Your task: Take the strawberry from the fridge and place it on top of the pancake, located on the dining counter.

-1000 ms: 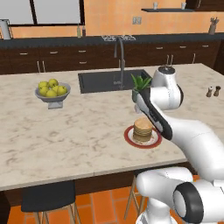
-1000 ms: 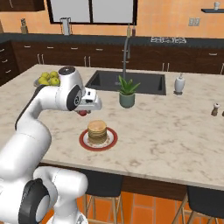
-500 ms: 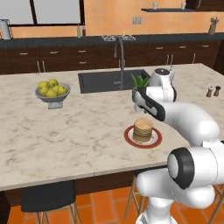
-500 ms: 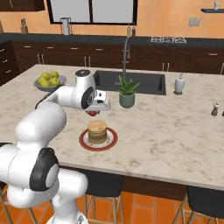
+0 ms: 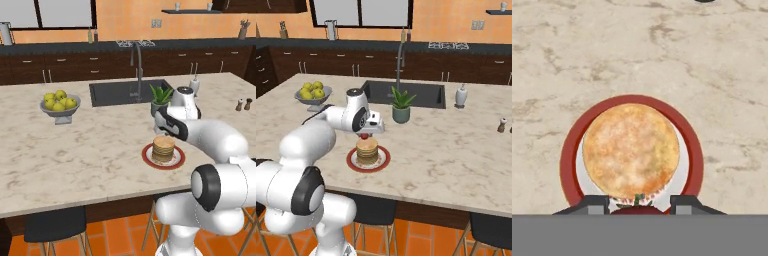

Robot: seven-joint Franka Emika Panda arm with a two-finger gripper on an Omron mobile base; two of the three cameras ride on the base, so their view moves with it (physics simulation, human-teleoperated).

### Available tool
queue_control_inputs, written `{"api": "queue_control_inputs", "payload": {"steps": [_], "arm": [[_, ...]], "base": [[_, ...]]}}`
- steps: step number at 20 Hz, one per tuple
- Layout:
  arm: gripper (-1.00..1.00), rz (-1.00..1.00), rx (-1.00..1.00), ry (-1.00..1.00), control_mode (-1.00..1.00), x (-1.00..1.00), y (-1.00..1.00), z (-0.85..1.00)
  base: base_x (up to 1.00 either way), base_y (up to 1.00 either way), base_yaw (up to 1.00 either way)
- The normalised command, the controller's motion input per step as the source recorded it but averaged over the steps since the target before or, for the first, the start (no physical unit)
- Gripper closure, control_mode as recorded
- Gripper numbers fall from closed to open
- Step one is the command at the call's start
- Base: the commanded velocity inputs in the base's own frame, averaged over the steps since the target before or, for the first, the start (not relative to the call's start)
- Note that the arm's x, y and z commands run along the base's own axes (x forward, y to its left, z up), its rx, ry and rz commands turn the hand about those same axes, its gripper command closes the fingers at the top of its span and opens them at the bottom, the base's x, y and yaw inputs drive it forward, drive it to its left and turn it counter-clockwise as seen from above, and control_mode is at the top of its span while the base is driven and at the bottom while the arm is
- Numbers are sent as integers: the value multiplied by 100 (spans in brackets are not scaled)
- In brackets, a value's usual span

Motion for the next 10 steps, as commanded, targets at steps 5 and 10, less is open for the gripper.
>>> {"api": "queue_control_inputs", "payload": {"steps": [5,10], "arm": [[100,0,0,0,-100,20,5,-28],[100,0,0,0,-100,34,0,-16]], "base": [[0,0,0],[0,0,0]]}}
